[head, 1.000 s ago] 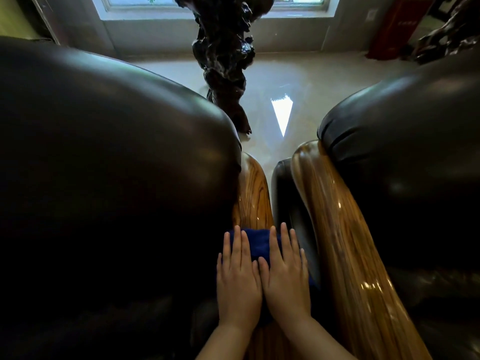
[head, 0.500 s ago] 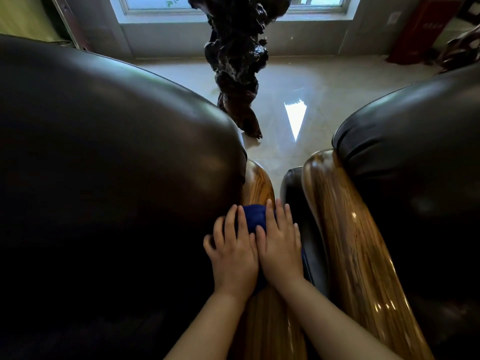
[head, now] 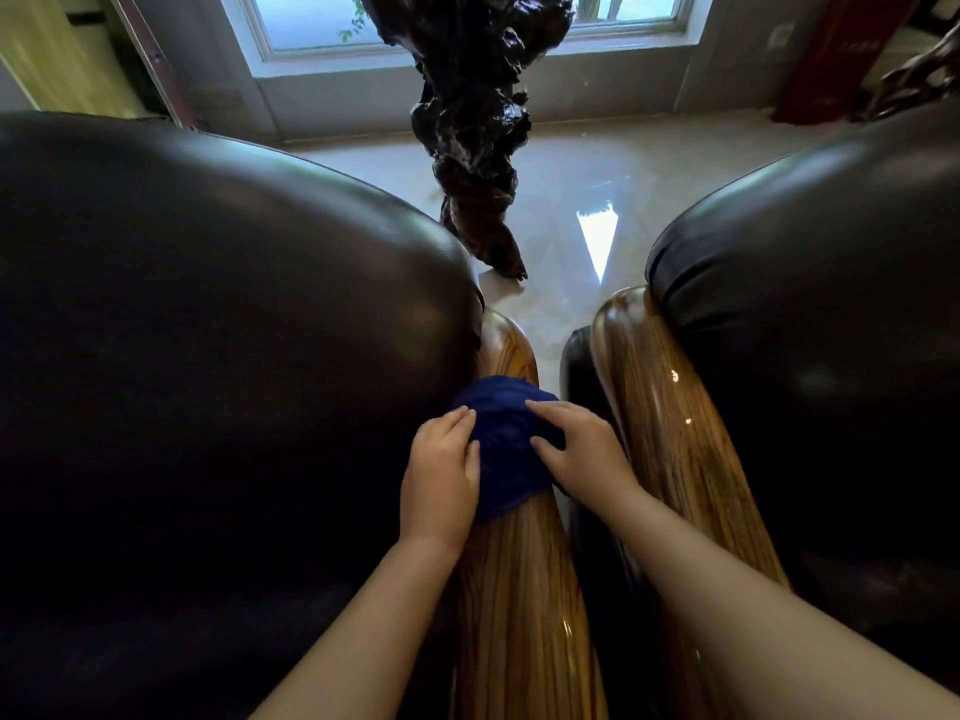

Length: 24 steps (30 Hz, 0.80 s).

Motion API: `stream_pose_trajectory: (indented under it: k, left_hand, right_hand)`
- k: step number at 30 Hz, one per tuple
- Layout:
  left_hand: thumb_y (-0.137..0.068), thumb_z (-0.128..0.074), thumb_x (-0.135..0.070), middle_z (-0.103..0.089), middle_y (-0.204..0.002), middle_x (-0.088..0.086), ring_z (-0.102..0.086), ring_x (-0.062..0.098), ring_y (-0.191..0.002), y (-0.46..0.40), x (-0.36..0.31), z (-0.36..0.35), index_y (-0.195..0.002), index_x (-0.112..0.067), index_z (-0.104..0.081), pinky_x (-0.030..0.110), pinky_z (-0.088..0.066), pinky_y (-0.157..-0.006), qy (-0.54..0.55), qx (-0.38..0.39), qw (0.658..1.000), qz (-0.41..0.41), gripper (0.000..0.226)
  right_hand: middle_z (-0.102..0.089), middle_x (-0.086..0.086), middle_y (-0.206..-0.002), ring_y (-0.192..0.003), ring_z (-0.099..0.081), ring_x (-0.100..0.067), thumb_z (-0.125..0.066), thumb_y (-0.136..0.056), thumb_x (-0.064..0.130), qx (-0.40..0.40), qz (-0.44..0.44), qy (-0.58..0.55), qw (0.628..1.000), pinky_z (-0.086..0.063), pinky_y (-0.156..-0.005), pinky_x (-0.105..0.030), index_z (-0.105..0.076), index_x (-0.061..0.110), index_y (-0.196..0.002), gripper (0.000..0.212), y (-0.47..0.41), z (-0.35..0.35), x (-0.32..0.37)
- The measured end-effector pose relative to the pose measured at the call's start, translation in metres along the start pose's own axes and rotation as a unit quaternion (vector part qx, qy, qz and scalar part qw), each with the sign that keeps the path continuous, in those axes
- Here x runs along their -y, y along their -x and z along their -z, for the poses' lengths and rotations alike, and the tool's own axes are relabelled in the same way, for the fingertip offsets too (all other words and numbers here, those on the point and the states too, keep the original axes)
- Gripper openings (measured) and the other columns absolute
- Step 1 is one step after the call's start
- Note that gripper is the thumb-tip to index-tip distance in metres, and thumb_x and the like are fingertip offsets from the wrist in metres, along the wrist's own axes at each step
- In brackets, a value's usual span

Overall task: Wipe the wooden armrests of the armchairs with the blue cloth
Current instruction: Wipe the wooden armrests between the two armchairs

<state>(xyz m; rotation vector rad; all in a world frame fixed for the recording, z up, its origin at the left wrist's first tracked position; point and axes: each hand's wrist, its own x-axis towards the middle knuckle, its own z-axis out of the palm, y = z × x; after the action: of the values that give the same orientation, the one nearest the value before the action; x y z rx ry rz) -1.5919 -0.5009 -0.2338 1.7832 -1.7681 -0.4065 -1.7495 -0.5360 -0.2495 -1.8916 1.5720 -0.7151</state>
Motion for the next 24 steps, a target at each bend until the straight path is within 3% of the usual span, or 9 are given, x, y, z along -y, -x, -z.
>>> stream_pose_trajectory:
  k: [5, 9, 13, 17, 24]
  left_hand:
    - [-0.080, -0.065, -0.007, -0.063, -0.121, 0.009, -0.056, 0.019, -0.115, -0.014, -0.008, 0.003, -0.118, -0.008, -0.061, 0.027, -0.040, -0.101, 0.051, 0.000, 0.994, 0.097, 0.038]
    - [-0.078, -0.065, -0.005, -0.062, -0.119, 0.007, -0.056, 0.019, -0.113, -0.006, -0.011, 0.004, -0.116, -0.010, -0.060, 0.029, -0.043, -0.098, 0.013, 0.014, 0.997, 0.079, 0.039]
    - [-0.079, -0.064, -0.005, -0.063, -0.105, 0.003, -0.057, 0.016, -0.101, 0.011, -0.009, 0.005, -0.101, -0.013, -0.062, 0.022, -0.043, -0.085, -0.018, 0.027, 0.998, 0.053, 0.024]
    - [-0.080, -0.061, -0.007, -0.065, -0.098, 0.000, -0.058, 0.013, -0.095, 0.029, -0.012, 0.013, -0.093, -0.016, -0.063, 0.021, -0.044, -0.080, -0.051, 0.084, 0.995, 0.030, 0.016]
    - [-0.077, -0.062, -0.006, -0.057, -0.087, -0.005, -0.056, 0.011, -0.079, 0.047, -0.022, 0.036, -0.074, -0.025, -0.054, 0.024, -0.047, -0.068, -0.074, 0.257, 0.960, 0.086, 0.020]
  right_hand:
    - [-0.064, -0.002, -0.116, -0.107, -0.057, -0.015, -0.068, -0.078, 0.019, -0.001, -0.047, -0.039, 0.998, -0.043, -0.091, -0.026, -0.064, 0.023, -0.112, 0.035, -0.005, 0.002, -0.005]
    - [-0.067, 0.005, -0.104, -0.093, -0.058, -0.008, -0.070, -0.077, 0.022, 0.007, -0.056, -0.069, 0.996, -0.049, -0.084, -0.029, -0.068, 0.027, -0.099, 0.023, 0.002, 0.003, -0.008]
    - [-0.060, 0.014, -0.091, -0.087, -0.056, -0.005, -0.068, -0.078, 0.021, 0.026, -0.051, -0.038, 0.998, -0.049, -0.078, -0.027, -0.063, 0.032, -0.089, 0.016, 0.015, 0.003, -0.005]
    - [-0.057, 0.015, -0.088, -0.084, -0.056, -0.005, -0.067, -0.077, 0.022, 0.051, -0.046, 0.003, 0.998, -0.048, -0.075, -0.025, -0.061, 0.032, -0.085, 0.015, 0.034, 0.006, 0.000]
    - [-0.053, 0.018, -0.079, -0.079, -0.055, 0.000, -0.064, -0.078, 0.023, 0.151, -0.048, 0.056, 0.986, -0.043, -0.066, -0.015, -0.049, 0.044, -0.075, 0.026, 0.072, 0.013, 0.012]
